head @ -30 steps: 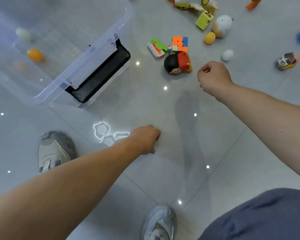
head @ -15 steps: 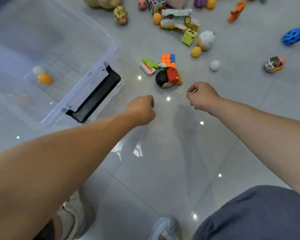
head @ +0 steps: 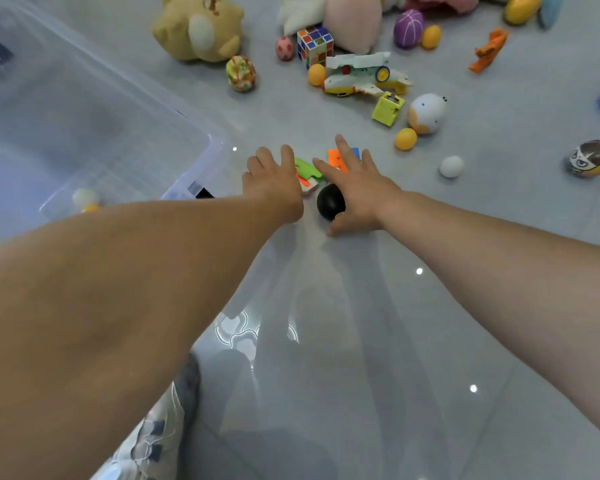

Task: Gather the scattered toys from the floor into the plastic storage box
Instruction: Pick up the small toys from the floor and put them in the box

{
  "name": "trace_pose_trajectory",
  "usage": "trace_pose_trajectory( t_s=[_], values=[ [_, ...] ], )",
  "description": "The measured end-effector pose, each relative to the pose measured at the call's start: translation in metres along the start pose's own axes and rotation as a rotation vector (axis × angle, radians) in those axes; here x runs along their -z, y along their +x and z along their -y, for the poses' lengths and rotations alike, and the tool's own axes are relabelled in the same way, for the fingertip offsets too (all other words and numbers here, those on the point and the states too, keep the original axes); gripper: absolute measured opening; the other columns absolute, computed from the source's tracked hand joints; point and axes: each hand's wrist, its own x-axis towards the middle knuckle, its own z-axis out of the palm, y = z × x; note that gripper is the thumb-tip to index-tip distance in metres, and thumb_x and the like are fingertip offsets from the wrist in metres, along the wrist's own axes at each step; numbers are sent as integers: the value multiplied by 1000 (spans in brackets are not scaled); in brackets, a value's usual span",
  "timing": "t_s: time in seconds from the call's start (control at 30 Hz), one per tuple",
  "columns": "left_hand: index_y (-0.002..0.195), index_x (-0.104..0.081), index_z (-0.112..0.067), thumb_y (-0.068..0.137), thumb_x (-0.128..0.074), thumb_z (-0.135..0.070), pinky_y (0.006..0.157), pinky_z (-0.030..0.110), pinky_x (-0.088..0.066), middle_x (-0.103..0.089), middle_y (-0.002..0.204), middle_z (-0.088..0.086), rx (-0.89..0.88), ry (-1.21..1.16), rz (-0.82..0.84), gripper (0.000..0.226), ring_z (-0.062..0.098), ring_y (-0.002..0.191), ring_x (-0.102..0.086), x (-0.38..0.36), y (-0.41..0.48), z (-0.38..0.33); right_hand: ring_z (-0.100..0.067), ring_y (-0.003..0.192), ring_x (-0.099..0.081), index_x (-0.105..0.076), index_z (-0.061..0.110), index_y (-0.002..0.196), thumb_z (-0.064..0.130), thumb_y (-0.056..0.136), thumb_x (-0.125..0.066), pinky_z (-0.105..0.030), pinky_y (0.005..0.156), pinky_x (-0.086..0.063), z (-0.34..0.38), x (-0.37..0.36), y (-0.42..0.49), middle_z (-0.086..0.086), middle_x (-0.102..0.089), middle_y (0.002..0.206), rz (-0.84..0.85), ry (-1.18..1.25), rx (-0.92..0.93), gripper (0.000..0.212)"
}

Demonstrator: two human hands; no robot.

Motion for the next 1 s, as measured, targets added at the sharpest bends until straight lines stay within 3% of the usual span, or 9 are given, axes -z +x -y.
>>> trace_pose_trajectory(
  t_s=[0.1,0.17,0.23,0.43,0.53,0.63,0.87,0.93,1.0],
  values=[
    [144,-21,-25,63,-87,-36,88,37,-41,-27,136,19,-6,41,92,105,36,122,-35,-7,29,-7,-47,145,-15,-11,48,151,52,59,-87,-55,103,-44,-6,-10,21,1,35,158,27,-30,-23,119],
    [135,-32,-23,69,-83,-36,82,37,-37,-30,130,19,0,18,129,85,35,118,-36,-10,37,-13,-47,127,-40,-30,45,141,45,62,-84,-48,94,-48,-7,-17,27,-4,26,161,-41,-24,-17,95],
    [131,-40,-20,78,-74,-36,82,37,-37,-33,130,19,-28,-14,133,64,36,118,-39,-14,38,-14,-47,114,-45,-41,38,130,37,65,-79,-43,85,-49,-6,-23,26,-8,14,162,-104,-10,-11,75],
    [117,-55,-19,84,-58,-46,83,31,-38,-45,125,12,-19,12,224,42,28,113,-46,-14,18,-18,-41,100,-48,-46,32,116,31,64,-79,-43,84,-49,-18,-26,10,-9,0,157,-148,68,60,61],
    [88,-53,-17,89,-54,-39,76,29,-41,-57,97,2,-123,-9,229,22,23,97,-55,-3,0,-26,-42,100,-50,-47,33,111,33,61,-79,-44,89,-49,-25,-24,-4,-7,-4,154,-170,160,78,60],
    [91,-50,-18,93,-51,-35,73,30,-43,-51,84,1,-173,-69,167,18,25,96,-60,25,-18,-32,-40,111,-52,-50,34,111,34,58,-82,-42,95,-48,-31,-6,-24,-5,-9,153,-277,271,102,62],
    [92,-49,-15,91,-57,-35,62,33,-39,-43,71,1,-337,17,-26,21,22,72,-50,153,-52,-11,-9,132,-34,-54,30,116,28,59,-91,-13,98,-37,7,113,-73,-2,-11,155,-511,406,181,68],
    [94,-49,-15,89,-57,-43,64,33,-41,-47,75,2,-332,7,-99,30,23,75,-52,187,-56,20,-6,133,-27,-53,28,119,31,59,-90,-2,95,-29,34,143,-74,-4,-11,156,-530,425,222,71],
    [89,-53,-13,84,-55,-52,59,28,-44,-57,72,1,-270,-60,-91,38,20,65,-59,212,-63,62,-10,137,-23,-52,27,120,35,59,-89,-2,97,-27,70,165,-71,-6,-10,155,-512,429,283,71]
  ],
)
